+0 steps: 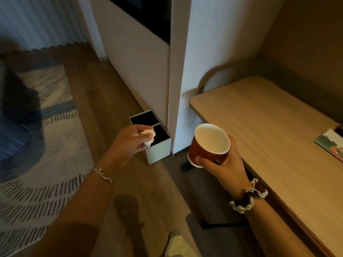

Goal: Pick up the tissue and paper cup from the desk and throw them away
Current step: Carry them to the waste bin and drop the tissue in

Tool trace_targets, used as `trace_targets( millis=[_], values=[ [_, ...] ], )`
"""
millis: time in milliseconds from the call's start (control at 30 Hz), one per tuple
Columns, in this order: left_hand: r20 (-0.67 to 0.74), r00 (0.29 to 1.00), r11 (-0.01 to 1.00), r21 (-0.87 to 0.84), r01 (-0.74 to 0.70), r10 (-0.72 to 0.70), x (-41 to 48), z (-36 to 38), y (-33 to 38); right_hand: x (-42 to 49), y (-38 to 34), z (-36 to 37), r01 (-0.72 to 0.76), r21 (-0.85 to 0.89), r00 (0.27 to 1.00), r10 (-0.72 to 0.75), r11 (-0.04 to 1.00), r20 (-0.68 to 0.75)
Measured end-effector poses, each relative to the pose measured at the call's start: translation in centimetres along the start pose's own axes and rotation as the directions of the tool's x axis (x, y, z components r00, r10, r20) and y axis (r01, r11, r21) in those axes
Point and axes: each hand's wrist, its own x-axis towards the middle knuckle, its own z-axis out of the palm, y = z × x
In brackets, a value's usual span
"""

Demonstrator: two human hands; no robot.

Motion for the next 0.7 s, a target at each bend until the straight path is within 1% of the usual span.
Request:
trace_targets(
  millis=[67,133,233,400,467,500,533,633,700],
  values=[
    [-0.076,0.997,0.999,0.036,-0.021,0.024,1.6,-1.4,-0.5,3.2,0.6,1.3,0.011,-0.015,0.997,-0.009,1.000,0.082],
    [-0.122,0.992,0.999,0.028,-0.024,0.028,2.8,-2.3,-0.8,5.5,1.0,2.0,0.013,-0.010,0.992,-0.012,1.000,0.124],
    [-0.196,0.980,1.000,-0.011,0.018,-0.020,5.3,-3.7,-1.4,9.1,1.8,3.2,0.033,-0.007,0.978,-0.031,0.999,0.206],
    [-0.268,0.960,0.995,-0.079,0.063,-0.083,9.9,-5.6,-1.9,15.7,2.4,6.2,-0.019,0.022,0.959,0.012,1.000,0.282],
    [-0.278,0.956,0.993,-0.094,0.069,-0.093,12.0,-6.3,-1.9,18.2,2.9,7.8,-0.069,0.110,0.966,0.039,0.992,0.257],
    [-0.279,0.955,0.993,-0.094,0.077,-0.100,13.3,-6.9,-2.0,19.7,3.6,8.6,-0.086,0.119,0.968,0.055,0.989,0.244],
    [-0.275,0.956,0.992,-0.096,0.082,-0.105,14.8,-7.5,-1.8,21.3,4.1,9.5,-0.086,0.106,0.970,0.059,0.991,0.235],
    [-0.261,0.958,0.989,-0.120,0.087,-0.116,20.1,-9.5,-1.7,26.2,5.6,11.7,-0.012,-0.010,0.956,0.014,1.000,0.293],
    [-0.250,0.958,0.986,-0.119,0.116,-0.143,23.9,-10.9,-1.6,29.4,6.3,13.1,-0.029,-0.033,0.957,0.037,0.999,0.287]
  ],
)
